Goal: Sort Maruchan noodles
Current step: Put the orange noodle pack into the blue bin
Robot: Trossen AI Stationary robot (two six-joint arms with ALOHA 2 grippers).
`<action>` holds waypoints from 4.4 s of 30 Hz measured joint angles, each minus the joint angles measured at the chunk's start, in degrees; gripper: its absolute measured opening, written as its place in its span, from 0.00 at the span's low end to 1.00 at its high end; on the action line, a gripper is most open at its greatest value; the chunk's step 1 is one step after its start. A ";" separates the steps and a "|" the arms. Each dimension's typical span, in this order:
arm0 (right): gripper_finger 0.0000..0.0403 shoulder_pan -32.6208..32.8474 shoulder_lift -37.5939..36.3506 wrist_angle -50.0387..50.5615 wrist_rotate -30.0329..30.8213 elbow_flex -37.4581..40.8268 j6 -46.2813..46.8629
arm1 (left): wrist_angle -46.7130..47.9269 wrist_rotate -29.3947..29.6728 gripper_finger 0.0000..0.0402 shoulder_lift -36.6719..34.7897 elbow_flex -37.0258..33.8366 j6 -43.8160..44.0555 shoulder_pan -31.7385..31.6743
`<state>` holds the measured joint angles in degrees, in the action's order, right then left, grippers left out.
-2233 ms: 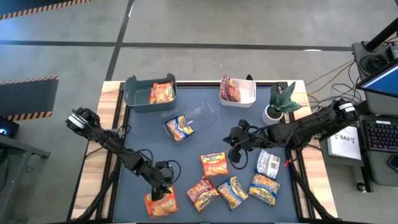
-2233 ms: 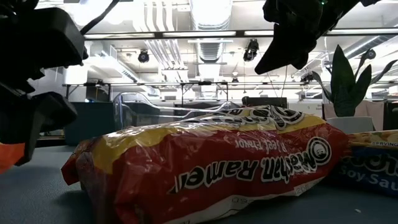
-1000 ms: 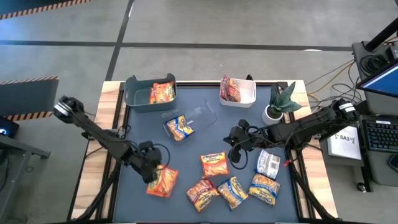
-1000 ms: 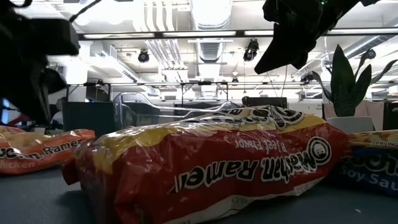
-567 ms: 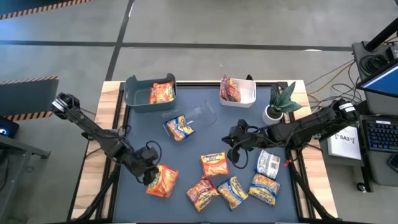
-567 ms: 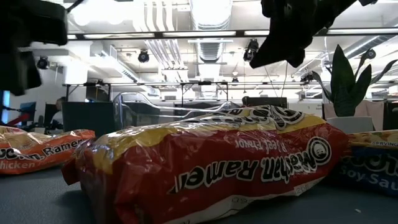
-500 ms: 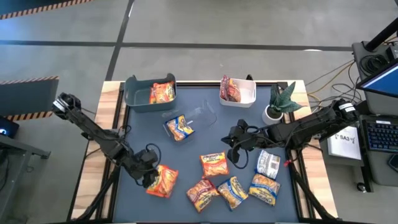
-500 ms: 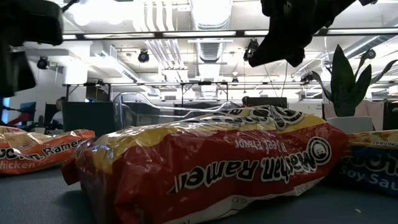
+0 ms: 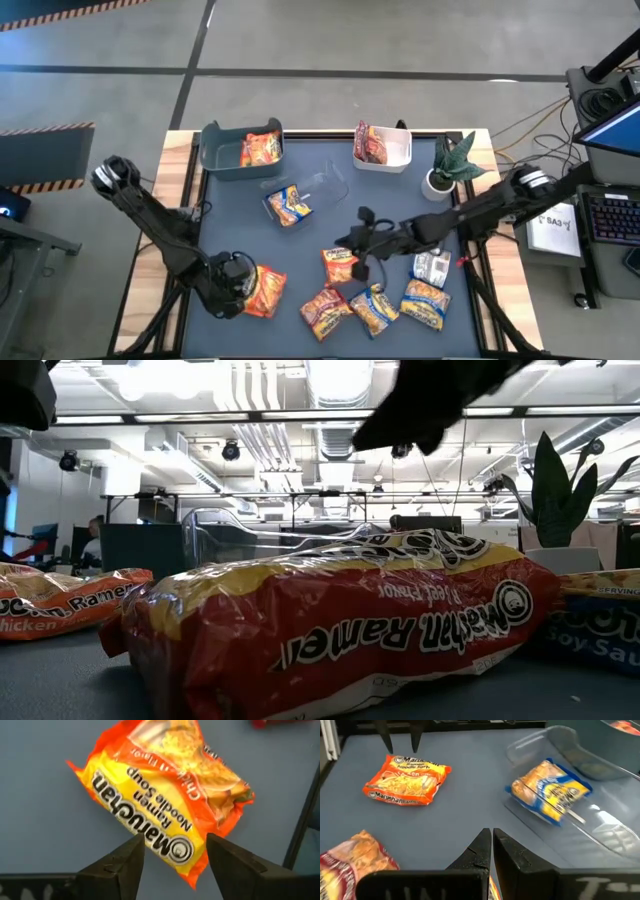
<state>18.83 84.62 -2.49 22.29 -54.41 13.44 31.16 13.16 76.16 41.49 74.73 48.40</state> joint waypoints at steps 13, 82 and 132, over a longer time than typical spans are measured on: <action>0.02 0.01 25.79 0.03 -2.01 -25.07 -5.45 | -1.82 7.88 0.44 2.09 -1.87 8.53 8.02; 0.02 -0.75 49.22 -3.16 -6.27 -41.52 -7.94 | -7.68 24.90 0.60 12.85 -1.11 55.79 11.88; 0.37 2.16 21.52 7.17 -8.30 -29.27 -5.65 | 48.47 29.81 0.15 18.52 35.20 45.24 11.13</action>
<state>20.99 106.14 4.69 13.99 -83.68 7.79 79.63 42.97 94.68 76.69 119.97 59.53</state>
